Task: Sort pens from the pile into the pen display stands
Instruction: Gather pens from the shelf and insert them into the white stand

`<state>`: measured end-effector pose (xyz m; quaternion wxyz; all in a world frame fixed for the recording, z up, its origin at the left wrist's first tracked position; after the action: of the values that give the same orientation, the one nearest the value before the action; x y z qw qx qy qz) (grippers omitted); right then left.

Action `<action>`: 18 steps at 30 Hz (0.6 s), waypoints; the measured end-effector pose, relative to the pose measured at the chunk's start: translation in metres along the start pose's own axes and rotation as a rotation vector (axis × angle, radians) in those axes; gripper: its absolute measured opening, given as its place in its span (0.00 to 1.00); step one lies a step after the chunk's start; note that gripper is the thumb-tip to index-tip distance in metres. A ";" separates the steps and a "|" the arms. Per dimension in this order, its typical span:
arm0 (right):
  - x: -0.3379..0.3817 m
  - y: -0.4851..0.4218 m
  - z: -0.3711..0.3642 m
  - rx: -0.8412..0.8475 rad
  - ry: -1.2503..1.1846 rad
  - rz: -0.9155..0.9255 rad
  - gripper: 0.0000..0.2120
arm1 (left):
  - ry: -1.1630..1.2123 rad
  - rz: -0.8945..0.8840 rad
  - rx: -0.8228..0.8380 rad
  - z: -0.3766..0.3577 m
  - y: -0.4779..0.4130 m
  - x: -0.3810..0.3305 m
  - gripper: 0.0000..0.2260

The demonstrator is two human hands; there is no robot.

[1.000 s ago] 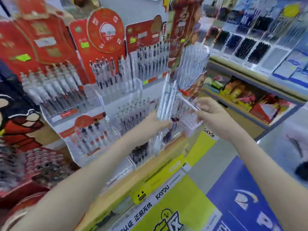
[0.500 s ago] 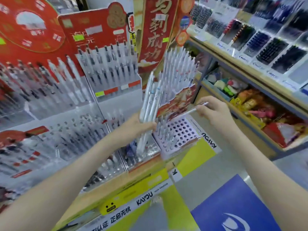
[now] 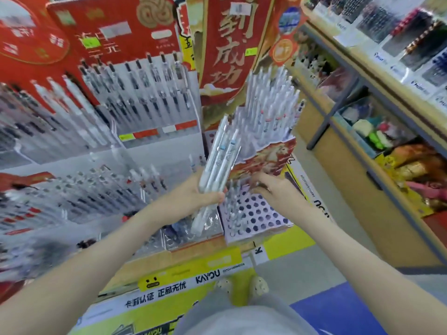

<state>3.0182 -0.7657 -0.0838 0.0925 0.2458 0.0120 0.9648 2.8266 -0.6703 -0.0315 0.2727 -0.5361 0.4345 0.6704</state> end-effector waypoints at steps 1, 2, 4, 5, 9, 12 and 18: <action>-0.001 -0.002 -0.004 0.033 0.022 0.027 0.05 | 0.002 -0.001 -0.020 -0.002 0.000 -0.001 0.12; -0.002 -0.004 -0.008 0.067 0.041 0.047 0.07 | -0.003 0.002 -0.040 -0.003 0.000 -0.002 0.11; -0.003 -0.008 -0.016 0.100 0.037 0.037 0.10 | -0.005 0.005 -0.072 -0.006 0.000 -0.003 0.12; -0.002 -0.009 -0.019 0.102 0.016 0.013 0.10 | 0.004 0.010 -0.083 -0.008 0.001 -0.005 0.13; 0.001 -0.014 -0.031 0.066 -0.065 -0.068 0.08 | 0.065 0.032 -0.119 -0.014 0.006 -0.005 0.21; 0.003 -0.019 -0.037 0.072 0.013 -0.100 0.04 | 0.112 0.022 -0.125 -0.018 0.004 -0.003 0.14; 0.008 -0.014 -0.009 -0.007 0.103 -0.092 0.09 | 0.109 0.017 -0.096 -0.020 0.007 -0.003 0.13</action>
<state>3.0097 -0.7503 -0.0886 0.1368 0.1946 0.0248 0.9710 2.8317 -0.6908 -0.0274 0.2168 -0.5806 0.4205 0.6626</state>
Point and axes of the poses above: each hand's wrist, its own y-axis away from the middle knuckle, its own z-axis out of the back of the hand, x = y × z, the point moved 3 cm from there along -y, towards the middle knuckle, and after that the axes turned 13 degrees about y, right-handed, at the moved point
